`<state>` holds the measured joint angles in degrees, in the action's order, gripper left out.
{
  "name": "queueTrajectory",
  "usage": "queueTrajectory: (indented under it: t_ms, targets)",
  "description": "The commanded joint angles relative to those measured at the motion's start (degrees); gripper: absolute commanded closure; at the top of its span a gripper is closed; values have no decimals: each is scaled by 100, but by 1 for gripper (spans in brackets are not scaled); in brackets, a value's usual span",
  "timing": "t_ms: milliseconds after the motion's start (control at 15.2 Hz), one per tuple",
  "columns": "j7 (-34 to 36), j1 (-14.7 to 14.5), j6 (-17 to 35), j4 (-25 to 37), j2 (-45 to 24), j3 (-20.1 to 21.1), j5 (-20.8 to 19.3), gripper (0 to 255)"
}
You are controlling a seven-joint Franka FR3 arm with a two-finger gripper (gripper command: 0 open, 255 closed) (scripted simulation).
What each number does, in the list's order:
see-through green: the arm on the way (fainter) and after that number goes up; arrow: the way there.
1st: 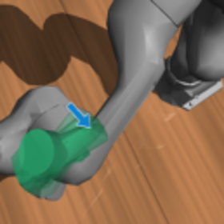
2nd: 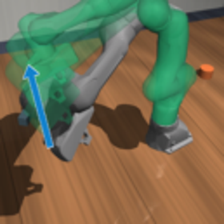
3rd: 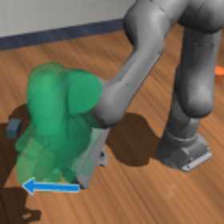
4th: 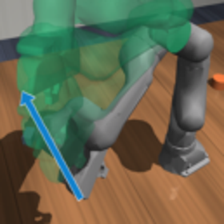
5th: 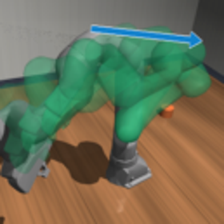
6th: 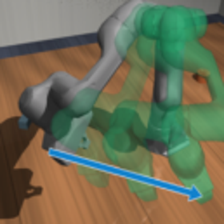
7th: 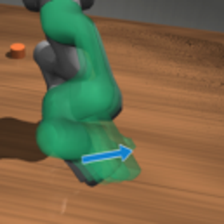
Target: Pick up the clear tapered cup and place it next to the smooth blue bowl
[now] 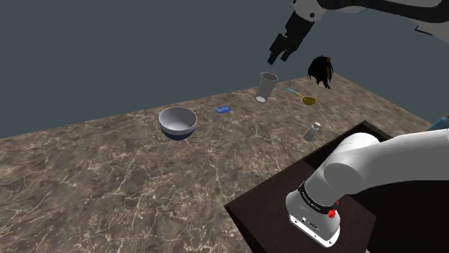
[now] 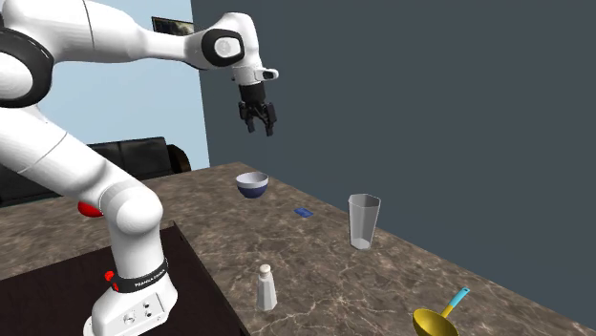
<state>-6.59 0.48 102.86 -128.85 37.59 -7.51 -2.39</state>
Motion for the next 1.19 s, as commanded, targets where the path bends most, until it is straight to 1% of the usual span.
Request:
queueTrajectory:
  t_ms: [0, 330, 594, 858, 1122]
  targets:
    - [-186, 40, 215, -13, -277, -155, -93, 0]
    - [-623, 112, 657, 211, -1121, -523, -246, 0]
    - [-979, 165, 970, 503, -1861, -801, -292, 0]
    - [-1350, 225, 1233, 896, -2653, -1057, -256, 0]
    - [-1735, 319, 1432, 1392, -3489, -1269, -135, 0]
